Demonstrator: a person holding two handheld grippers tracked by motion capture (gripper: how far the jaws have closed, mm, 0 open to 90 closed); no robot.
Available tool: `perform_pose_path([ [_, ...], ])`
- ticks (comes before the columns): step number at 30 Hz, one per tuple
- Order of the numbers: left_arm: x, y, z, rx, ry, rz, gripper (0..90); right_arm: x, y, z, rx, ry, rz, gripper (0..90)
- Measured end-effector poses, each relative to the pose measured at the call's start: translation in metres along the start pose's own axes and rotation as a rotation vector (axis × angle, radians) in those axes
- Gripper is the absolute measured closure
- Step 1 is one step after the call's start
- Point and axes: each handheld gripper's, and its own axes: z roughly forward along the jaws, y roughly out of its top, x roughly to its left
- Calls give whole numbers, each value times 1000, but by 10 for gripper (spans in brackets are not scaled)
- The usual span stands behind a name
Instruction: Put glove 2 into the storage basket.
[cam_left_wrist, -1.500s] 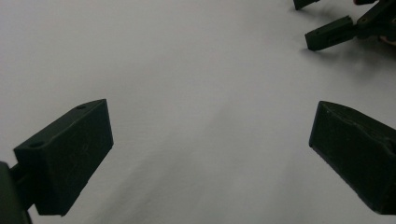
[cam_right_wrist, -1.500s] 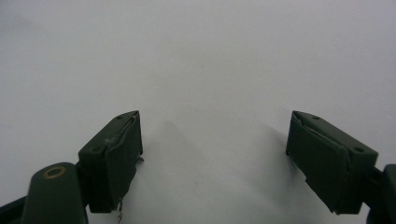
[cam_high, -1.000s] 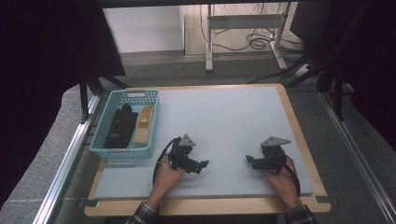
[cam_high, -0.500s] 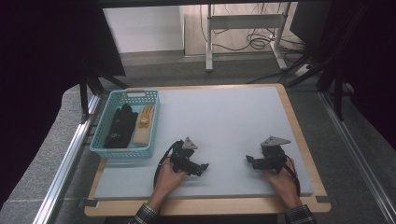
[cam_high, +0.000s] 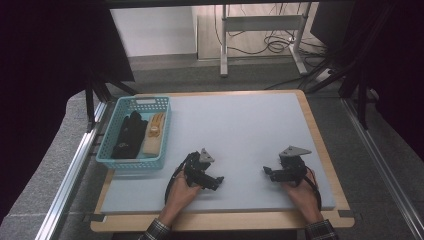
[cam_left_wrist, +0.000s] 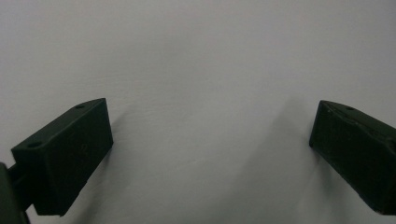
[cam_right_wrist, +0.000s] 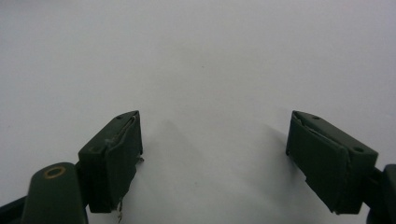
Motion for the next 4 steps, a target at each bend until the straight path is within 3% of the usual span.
perform_pose_path([
  [4, 0, 0, 0, 1, 0, 0, 0, 0, 0, 0, 1, 1, 3, 178],
])
